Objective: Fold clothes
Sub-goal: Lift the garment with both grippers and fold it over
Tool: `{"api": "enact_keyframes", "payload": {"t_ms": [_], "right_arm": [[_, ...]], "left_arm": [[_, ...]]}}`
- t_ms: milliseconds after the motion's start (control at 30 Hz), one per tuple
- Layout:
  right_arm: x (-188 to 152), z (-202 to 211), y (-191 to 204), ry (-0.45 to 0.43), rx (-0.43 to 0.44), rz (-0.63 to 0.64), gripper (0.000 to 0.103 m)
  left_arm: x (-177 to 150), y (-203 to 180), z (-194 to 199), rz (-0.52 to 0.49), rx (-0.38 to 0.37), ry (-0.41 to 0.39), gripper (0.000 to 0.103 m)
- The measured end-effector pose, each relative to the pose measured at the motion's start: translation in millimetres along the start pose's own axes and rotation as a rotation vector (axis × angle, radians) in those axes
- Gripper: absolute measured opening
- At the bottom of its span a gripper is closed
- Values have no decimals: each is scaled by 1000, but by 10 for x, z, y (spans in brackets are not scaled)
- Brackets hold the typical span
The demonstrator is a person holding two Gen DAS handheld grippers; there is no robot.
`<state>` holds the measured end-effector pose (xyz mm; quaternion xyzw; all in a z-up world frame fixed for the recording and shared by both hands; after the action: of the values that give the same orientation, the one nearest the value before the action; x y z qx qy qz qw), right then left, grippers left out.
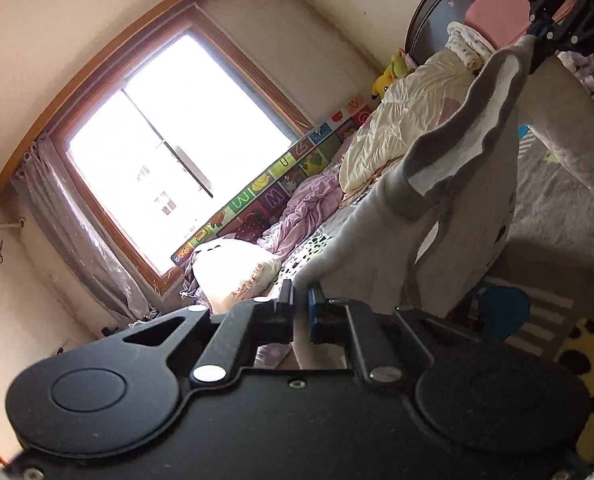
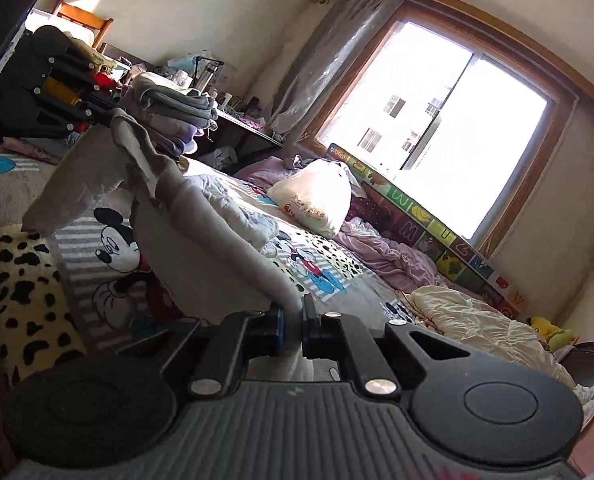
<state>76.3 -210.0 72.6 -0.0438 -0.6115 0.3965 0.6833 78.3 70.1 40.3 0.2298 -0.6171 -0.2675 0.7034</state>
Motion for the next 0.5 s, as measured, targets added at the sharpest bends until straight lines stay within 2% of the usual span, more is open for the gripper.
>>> {"api": "enact_keyframes", "payload": {"t_ms": [200,333,400,500], "right_arm": [[429,703,-221,-55,51,21,8],[513,1100,-301,-52,131,-18,9],[476,1105,-320,-27,172,-55,9],[309,807,-331,43,219,-114,9]], "left_arm": [[389,277,740,61,-27,-58,6],[484,350,1120,102,-112,-39,6],[437,297,1037,107,-152,1,6],[248,146,655,115,-193,91,6]]}}
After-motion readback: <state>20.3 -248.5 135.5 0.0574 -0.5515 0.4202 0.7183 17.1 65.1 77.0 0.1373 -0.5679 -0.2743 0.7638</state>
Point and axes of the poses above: each gripper's, at about its wrist camera, not at the fingertips, and z roughly against the way its jaws point, y to its left, x to its top, the point moved 1 cm from there along -z, roughly the way its jaws point, and after that the axes turned 3 degrees about -x, right-handed, at the moved point
